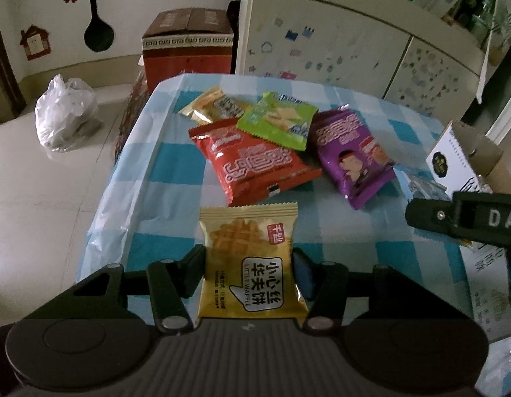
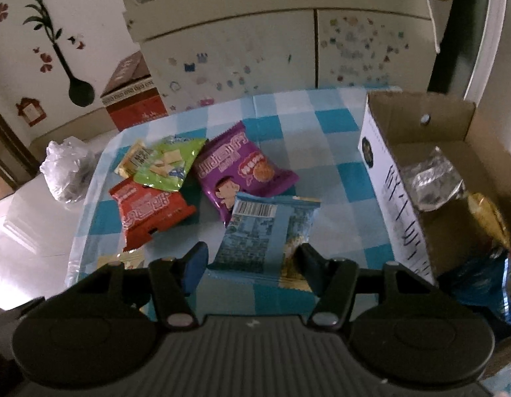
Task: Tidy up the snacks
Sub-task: 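Carry the waffle packet and blue-white packet over the cardboard box with both grippers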
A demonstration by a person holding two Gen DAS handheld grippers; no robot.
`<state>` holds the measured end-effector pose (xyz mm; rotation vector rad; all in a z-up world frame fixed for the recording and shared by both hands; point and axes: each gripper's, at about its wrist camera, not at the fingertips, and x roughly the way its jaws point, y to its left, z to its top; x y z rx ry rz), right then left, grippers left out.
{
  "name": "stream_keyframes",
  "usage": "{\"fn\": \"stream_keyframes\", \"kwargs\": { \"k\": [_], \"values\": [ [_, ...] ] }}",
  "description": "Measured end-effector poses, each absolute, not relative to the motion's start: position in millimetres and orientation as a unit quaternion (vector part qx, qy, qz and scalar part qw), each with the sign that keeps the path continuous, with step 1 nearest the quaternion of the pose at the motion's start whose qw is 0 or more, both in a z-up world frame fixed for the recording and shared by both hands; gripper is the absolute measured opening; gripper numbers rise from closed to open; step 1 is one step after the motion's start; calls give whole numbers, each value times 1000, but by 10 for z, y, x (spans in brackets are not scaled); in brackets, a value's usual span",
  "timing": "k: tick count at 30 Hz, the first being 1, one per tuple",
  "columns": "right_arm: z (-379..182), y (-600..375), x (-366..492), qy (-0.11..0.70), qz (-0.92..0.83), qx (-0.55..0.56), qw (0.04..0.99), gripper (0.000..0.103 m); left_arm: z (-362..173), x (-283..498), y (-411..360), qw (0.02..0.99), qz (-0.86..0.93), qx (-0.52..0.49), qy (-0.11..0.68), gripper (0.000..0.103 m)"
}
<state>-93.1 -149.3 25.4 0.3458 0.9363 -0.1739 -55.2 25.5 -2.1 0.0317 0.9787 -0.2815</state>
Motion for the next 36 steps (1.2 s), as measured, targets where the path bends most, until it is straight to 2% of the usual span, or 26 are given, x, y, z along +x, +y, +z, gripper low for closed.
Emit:
{"fn": "stream_keyframes", "kwargs": {
  "k": [10, 36],
  "values": [
    [477, -1665, -1149, 431, -58, 193, 879, 61, 76, -575, 238, 881, -144, 12, 451, 61],
    [559, -2493, -1435, 369, -122, 271, 880, 61, 394, -688, -85, 883, -224, -25, 413, 61]
  ]
}}
